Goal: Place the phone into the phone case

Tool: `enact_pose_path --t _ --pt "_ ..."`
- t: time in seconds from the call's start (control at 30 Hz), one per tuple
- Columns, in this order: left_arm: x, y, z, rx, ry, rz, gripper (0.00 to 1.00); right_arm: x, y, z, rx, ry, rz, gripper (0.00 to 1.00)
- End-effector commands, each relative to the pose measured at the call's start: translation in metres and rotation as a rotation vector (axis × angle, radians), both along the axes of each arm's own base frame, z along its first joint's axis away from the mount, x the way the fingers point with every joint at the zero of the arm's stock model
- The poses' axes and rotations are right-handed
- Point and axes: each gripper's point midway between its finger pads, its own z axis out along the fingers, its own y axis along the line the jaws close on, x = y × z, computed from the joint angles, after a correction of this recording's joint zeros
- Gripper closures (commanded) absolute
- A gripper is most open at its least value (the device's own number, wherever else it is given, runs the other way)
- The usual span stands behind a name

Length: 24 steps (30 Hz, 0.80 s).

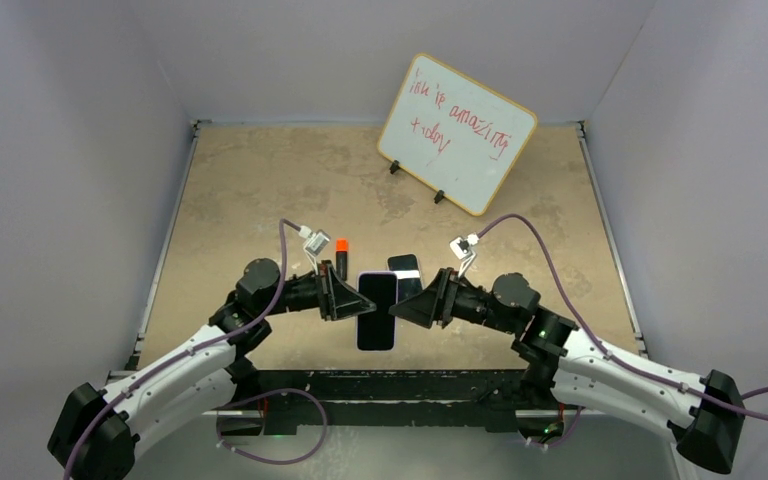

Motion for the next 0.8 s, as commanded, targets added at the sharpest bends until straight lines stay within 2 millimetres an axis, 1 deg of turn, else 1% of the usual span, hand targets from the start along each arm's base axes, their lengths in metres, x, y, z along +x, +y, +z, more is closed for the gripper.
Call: enact_pose_path --t 0.0,0.07,0.2,0.3,0.47,0.67,0.77 --pt "-0.017 -0.002 0.037 -0.066 -0.141 -0.124 1.0 0.012 -0.001 0.036 0.028 -0.119 -0.049 0.34" --pt "-0.022 -0.003 0.039 -0.077 -0.146 -0.158 1.0 0.016 0.001 0.039 0.012 -0.13 -0.058 0.33" --pt "-0.029 -0.002 0.043 -0.092 -0.162 -0.198 1.0 0.022 0.006 0.043 -0.015 -0.149 -0.063 0.26" --pt "-0.033 -0.002 0.048 -0.108 -0.175 -0.219 1.0 0.025 0.011 0.045 -0.018 -0.154 -0.056 0.25" --pt "-0.036 -0.002 0.049 -0.114 -0.172 -0.236 1.0 0.029 0.015 0.044 -0.053 -0.164 -0.051 0.25" --pt "-0.035 -0.002 0.048 -0.115 -0.177 -0.229 1.0 0.023 0.02 0.05 -0.033 -0.178 -0.006 0.29" --pt "-0.033 -0.002 0.048 -0.116 -0.176 -0.211 1.0 0.018 0.022 0.049 -0.034 -0.177 0.027 0.33"
